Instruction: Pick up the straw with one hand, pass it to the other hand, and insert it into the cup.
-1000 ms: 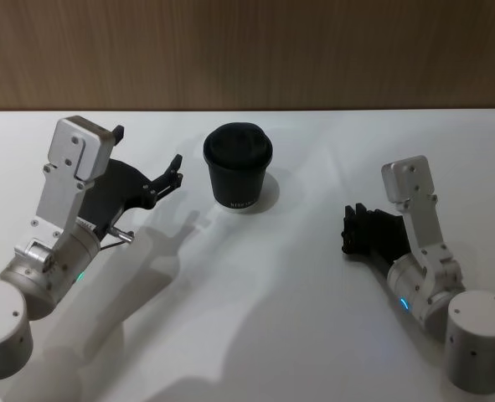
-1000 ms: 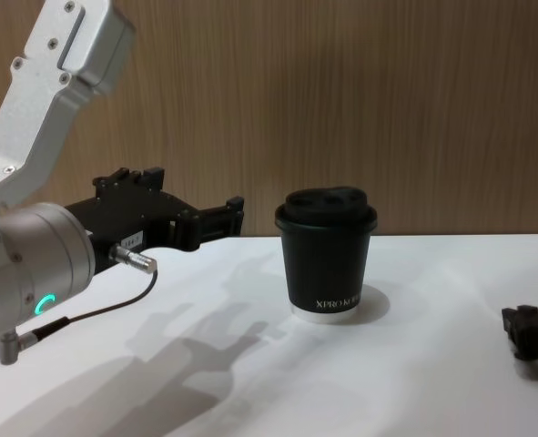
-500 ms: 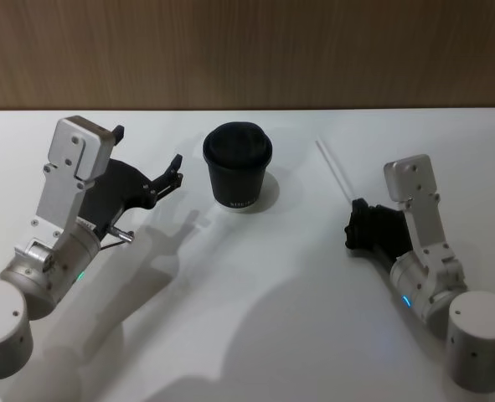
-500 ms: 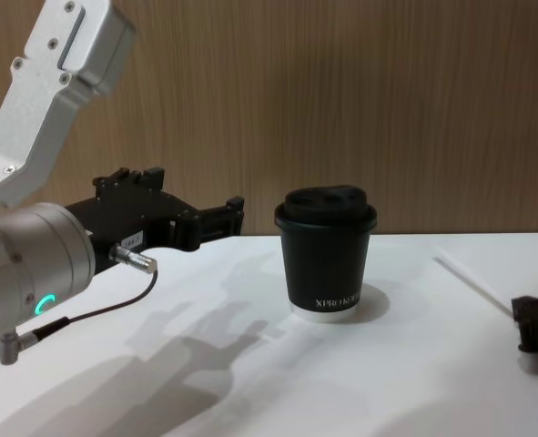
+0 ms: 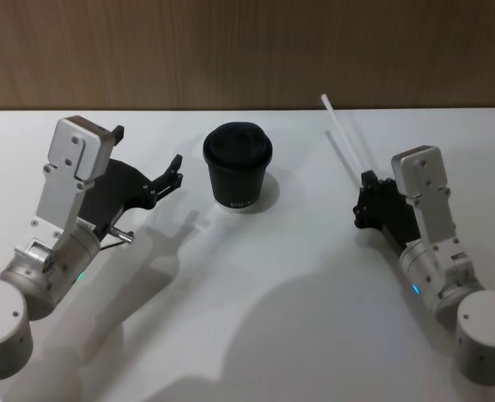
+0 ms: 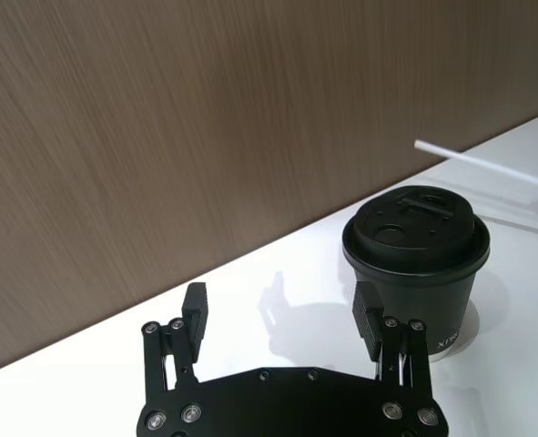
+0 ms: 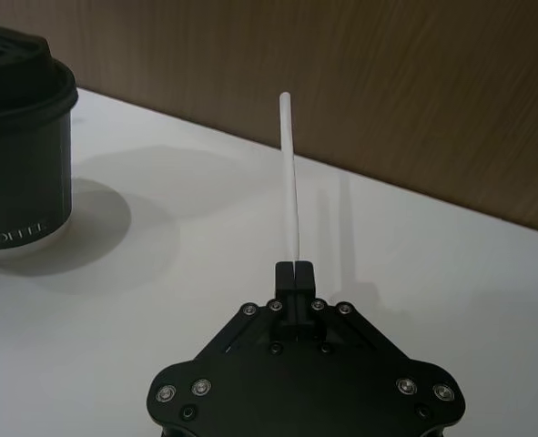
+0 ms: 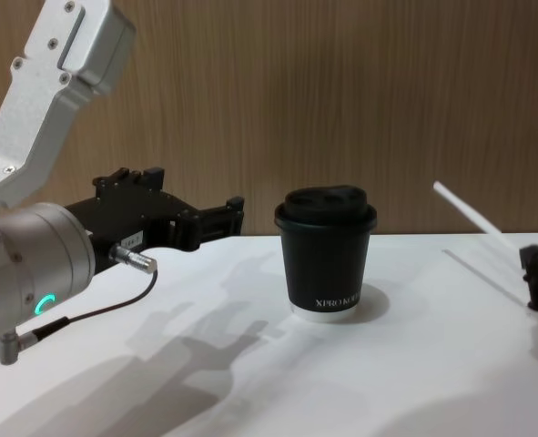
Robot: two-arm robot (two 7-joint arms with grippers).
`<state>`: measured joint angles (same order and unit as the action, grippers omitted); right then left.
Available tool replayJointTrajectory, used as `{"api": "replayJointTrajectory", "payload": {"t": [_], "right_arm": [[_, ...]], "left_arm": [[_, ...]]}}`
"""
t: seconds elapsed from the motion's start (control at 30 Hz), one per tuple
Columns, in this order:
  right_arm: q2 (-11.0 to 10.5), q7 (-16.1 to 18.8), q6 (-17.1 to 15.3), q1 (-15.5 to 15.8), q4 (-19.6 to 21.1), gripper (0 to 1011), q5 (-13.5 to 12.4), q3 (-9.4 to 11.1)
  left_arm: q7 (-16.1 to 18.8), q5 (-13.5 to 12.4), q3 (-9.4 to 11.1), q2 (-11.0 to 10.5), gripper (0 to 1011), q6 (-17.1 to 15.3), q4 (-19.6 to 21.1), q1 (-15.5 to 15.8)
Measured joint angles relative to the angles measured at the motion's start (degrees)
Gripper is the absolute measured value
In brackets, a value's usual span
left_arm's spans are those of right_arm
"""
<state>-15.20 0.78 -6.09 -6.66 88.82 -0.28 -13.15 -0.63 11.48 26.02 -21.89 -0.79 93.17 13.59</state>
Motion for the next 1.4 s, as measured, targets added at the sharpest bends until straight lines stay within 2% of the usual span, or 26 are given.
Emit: {"api": "replayJointTrajectory", "payload": {"t": [0.23, 0.57, 0.67, 0.87, 0.9, 0.97, 1.13, 1.4], "right_arm": [[-1.50, 1.06, 6.87, -0.45, -0.37, 3, 1.22, -0.03], [-3.50, 4.90, 15.69, -1.00, -0.56, 3, 0.34, 0.19], [-4.35, 7.14, 19.21, -1.26, -0.63, 3, -0.94, 0.28], [-5.58, 11.21, 24.15, -1.75, -0.73, 3, -3.62, 0.32], [-5.58, 11.21, 24.15, -1.75, -0.73, 3, -3.62, 0.32], [-6.13, 13.56, 26.60, -2.06, -0.79, 3, -5.48, 0.27], [-6.74, 16.69, 29.07, -2.50, -0.87, 3, -7.80, 0.05], [-7.84, 24.27, 33.92, -3.78, -1.20, 3, -13.81, -0.87]], "left_arm": [[0.00, 0.00, 0.00, 0.00, 1003, 0.00, 0.00, 0.00], [0.00, 0.00, 0.00, 0.00, 1003, 0.00, 0.00, 0.00], [0.00, 0.00, 0.00, 0.00, 1003, 0.00, 0.00, 0.00], [0.00, 0.00, 0.00, 0.00, 1003, 0.00, 0.00, 0.00], [0.00, 0.00, 0.00, 0.00, 1003, 0.00, 0.00, 0.00], [0.00, 0.00, 0.00, 0.00, 1003, 0.00, 0.00, 0.00], [0.00, 0.00, 0.00, 0.00, 1002, 0.00, 0.00, 0.00], [0.00, 0.00, 0.00, 0.00, 1003, 0.00, 0.00, 0.00]]}}
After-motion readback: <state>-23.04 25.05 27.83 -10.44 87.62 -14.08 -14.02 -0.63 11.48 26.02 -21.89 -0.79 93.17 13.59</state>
